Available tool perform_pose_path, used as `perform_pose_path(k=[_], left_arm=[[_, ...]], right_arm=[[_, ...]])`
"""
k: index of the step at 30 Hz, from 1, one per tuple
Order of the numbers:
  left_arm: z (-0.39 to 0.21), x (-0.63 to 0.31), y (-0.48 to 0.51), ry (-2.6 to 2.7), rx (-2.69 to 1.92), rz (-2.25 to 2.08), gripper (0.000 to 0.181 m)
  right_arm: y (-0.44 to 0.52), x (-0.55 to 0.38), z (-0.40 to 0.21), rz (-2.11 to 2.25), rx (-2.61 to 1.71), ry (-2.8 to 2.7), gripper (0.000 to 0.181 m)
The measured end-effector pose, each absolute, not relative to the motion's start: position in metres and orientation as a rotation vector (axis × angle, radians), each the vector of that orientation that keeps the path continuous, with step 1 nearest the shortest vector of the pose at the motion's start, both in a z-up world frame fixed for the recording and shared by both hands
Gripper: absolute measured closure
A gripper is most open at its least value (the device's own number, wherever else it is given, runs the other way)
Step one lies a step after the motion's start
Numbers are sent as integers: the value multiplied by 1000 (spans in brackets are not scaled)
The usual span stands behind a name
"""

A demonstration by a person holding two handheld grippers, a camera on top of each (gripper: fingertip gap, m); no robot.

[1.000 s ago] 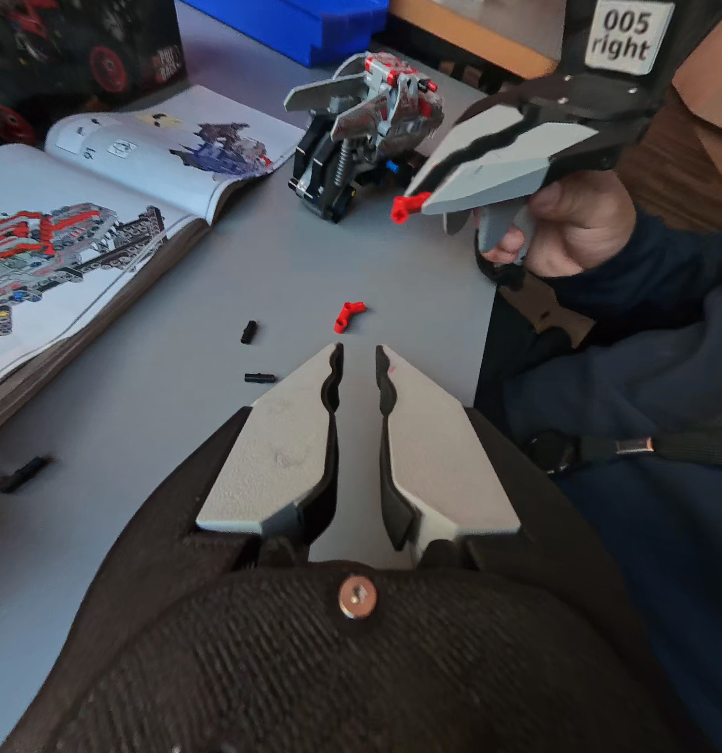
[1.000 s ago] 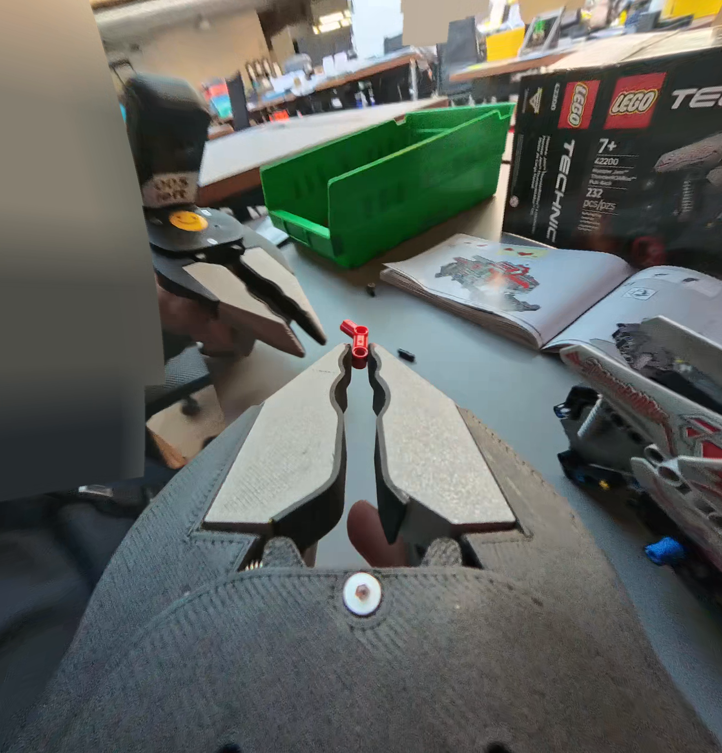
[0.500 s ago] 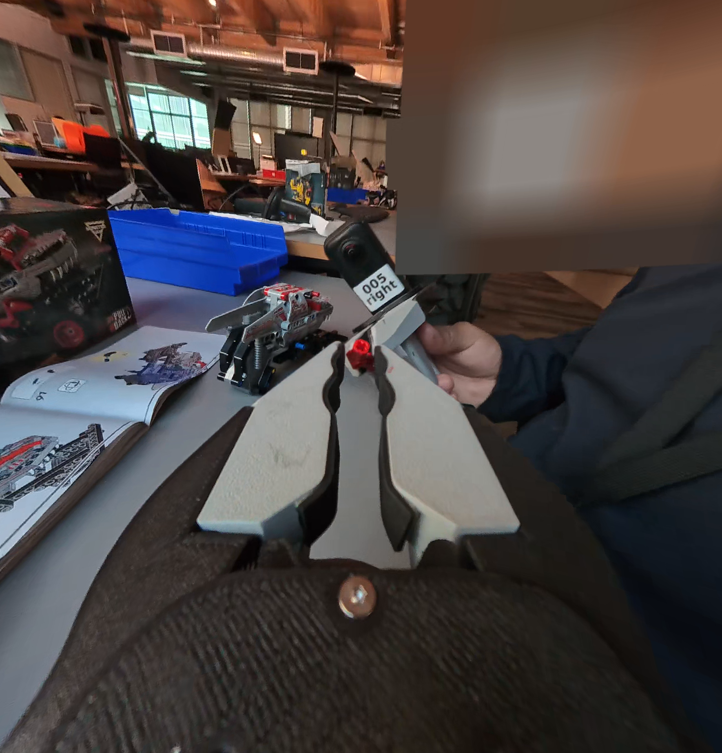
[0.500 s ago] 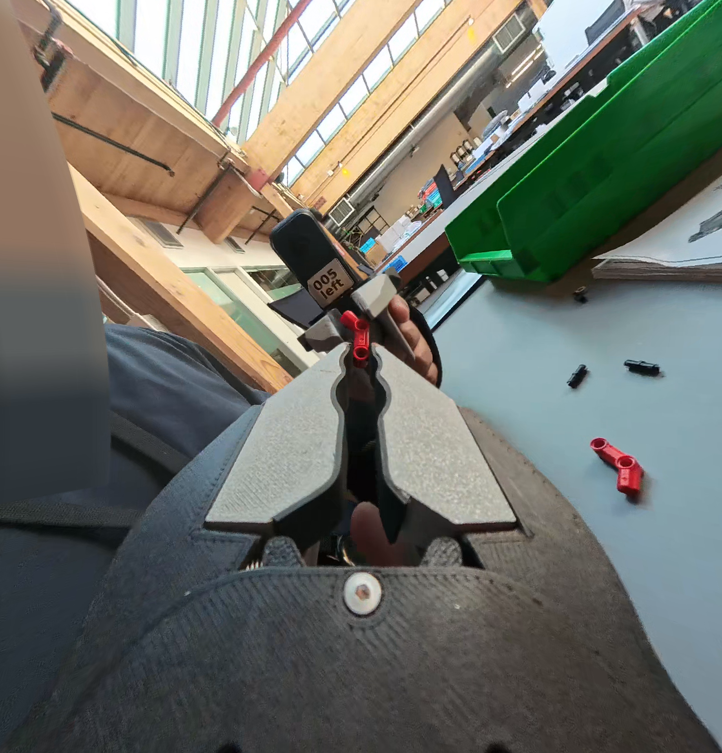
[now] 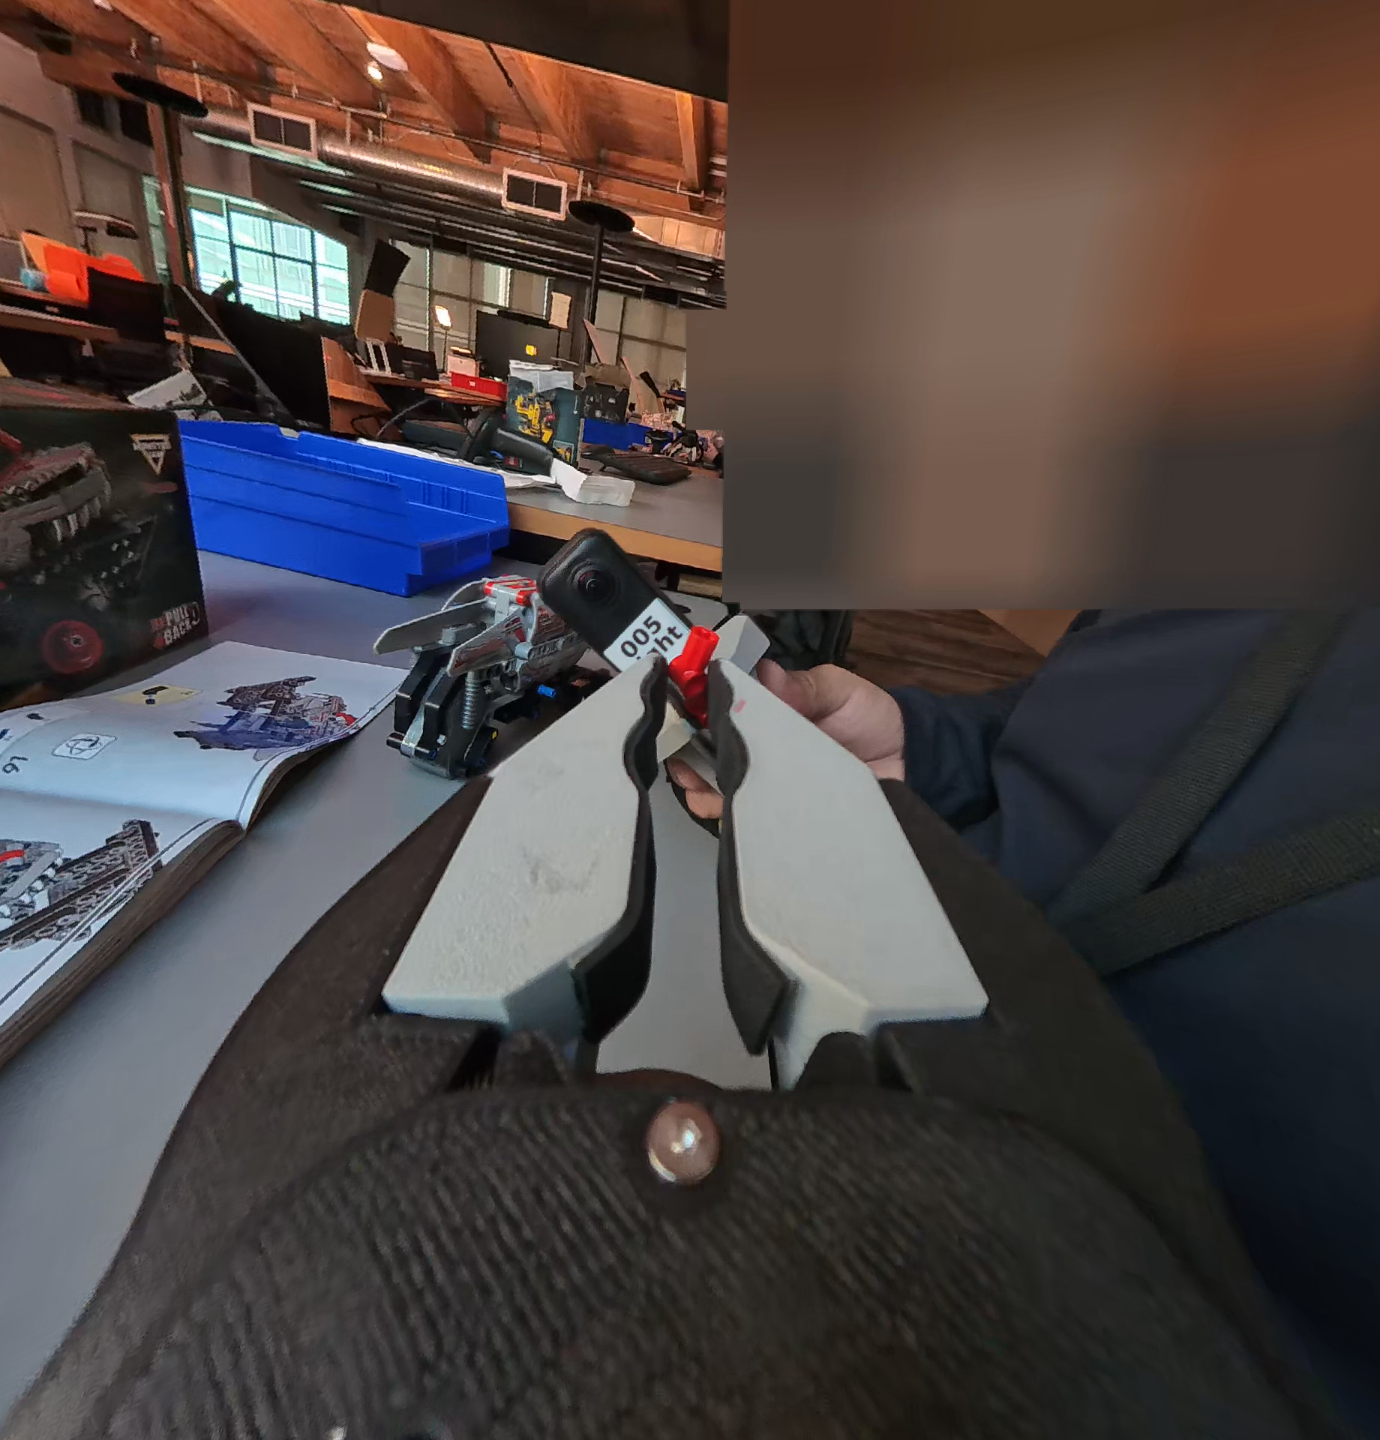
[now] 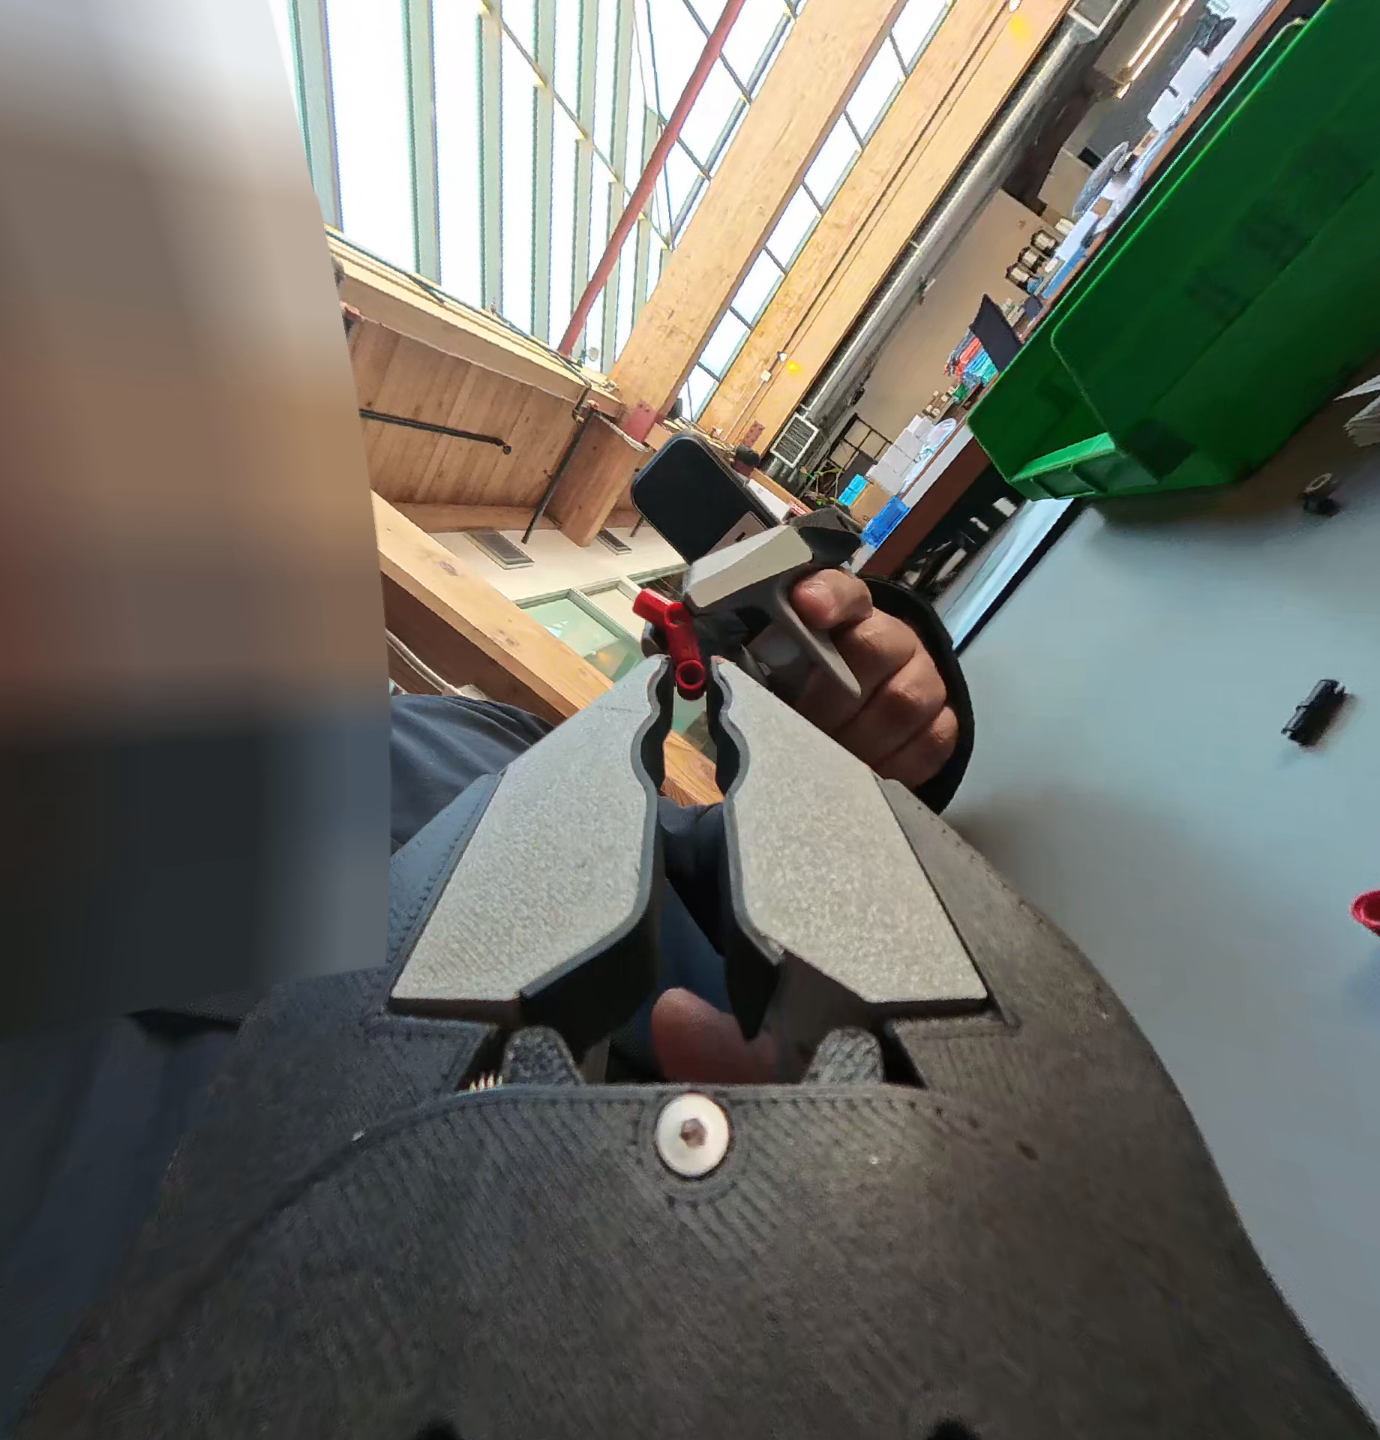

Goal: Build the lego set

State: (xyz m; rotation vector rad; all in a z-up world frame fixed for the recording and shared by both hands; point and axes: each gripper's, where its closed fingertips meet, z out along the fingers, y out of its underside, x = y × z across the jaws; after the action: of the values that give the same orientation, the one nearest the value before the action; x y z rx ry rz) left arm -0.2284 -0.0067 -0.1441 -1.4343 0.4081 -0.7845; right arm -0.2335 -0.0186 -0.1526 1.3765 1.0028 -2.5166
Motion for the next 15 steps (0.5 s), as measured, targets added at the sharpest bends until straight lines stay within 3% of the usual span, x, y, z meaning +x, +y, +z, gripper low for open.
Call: perform_pose_path(k=[15], left_arm=[[-154, -239, -4, 402, -1509, -707, 175]], right_arm=[[-14, -240, -165, -2454, 1384, 831, 177]])
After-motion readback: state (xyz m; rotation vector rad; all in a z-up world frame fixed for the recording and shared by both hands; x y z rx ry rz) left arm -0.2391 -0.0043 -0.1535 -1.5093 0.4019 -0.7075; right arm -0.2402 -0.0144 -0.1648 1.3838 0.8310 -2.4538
